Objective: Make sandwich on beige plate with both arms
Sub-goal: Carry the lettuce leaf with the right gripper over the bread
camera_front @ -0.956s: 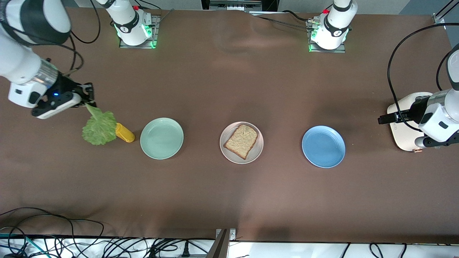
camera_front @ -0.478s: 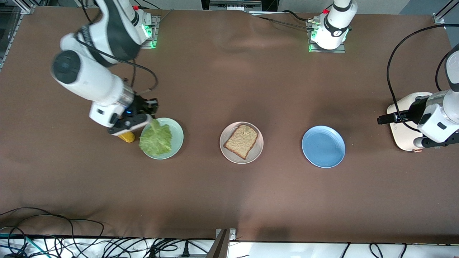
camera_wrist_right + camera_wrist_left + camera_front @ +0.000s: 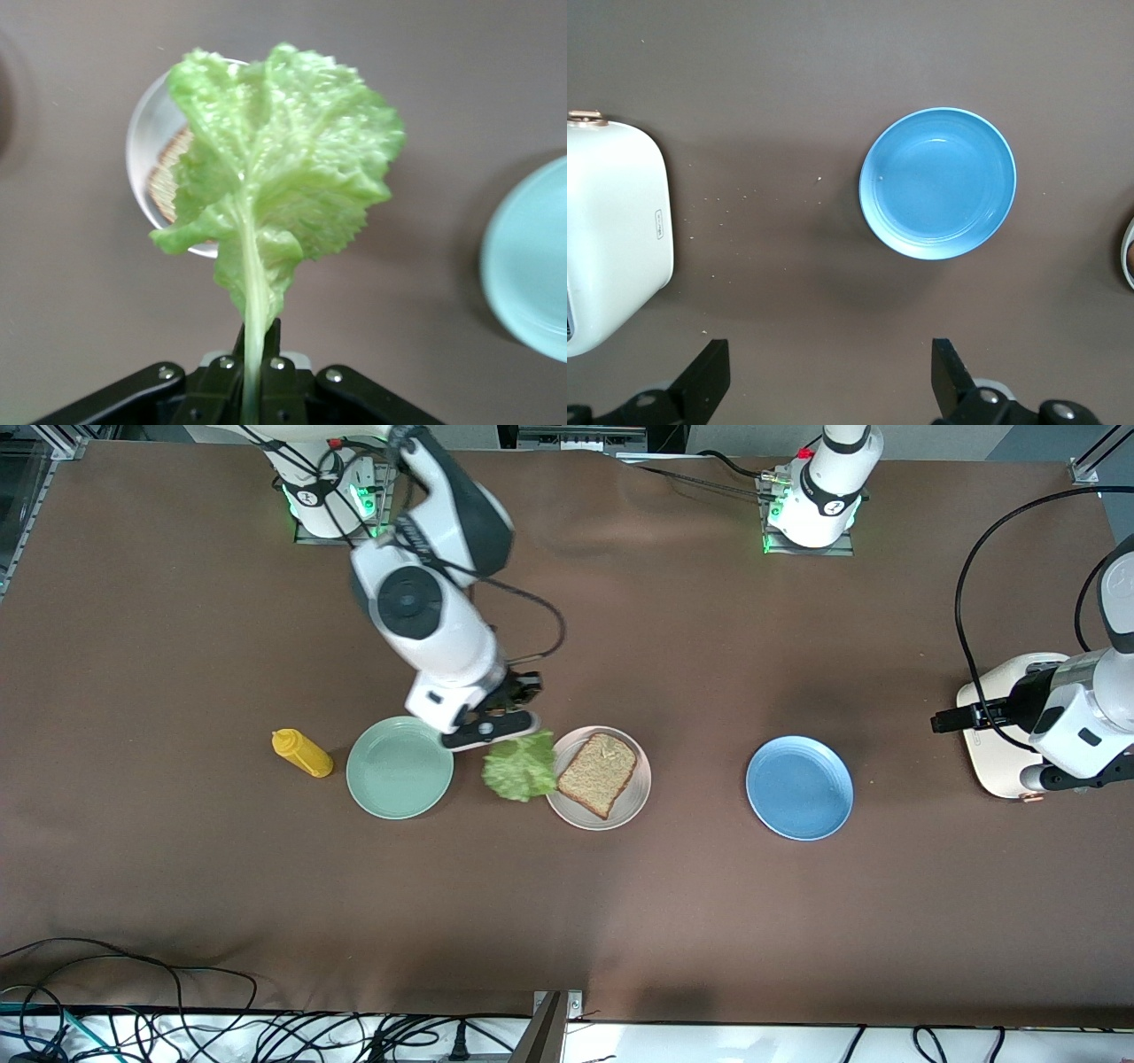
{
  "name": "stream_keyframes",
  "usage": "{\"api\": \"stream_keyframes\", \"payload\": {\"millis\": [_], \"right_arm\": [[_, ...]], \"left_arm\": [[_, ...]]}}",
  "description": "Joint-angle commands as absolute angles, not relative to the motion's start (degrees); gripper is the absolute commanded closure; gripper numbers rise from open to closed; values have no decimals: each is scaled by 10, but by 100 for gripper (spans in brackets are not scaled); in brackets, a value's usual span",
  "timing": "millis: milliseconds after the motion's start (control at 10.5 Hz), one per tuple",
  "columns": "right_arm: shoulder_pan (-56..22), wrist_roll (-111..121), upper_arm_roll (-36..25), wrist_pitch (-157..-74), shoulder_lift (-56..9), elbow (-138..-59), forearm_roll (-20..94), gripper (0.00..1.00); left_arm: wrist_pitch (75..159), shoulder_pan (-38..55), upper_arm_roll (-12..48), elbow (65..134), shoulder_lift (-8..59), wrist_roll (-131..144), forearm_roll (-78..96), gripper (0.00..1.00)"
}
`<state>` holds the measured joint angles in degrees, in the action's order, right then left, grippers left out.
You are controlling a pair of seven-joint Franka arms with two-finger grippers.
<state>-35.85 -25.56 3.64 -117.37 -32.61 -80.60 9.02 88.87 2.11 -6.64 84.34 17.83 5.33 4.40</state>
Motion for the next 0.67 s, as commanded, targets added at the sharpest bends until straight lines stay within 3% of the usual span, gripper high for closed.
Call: {"api": "stream_keyframes", "payload": {"millis": [0,383,574], "right_arm": [[-401,-338,27,-1220,-403,-743,82,100],[-489,-447,-10,-1348,-495,-738,66,100],[-532,-482,-48,-1358,-522,-737,65,100]], "left_arm": [[894,24,-69,850,174,40,46,0],[894,24,-69,850,174,40,46,0],[894,24,-69,850,175,40,46,0]]}}
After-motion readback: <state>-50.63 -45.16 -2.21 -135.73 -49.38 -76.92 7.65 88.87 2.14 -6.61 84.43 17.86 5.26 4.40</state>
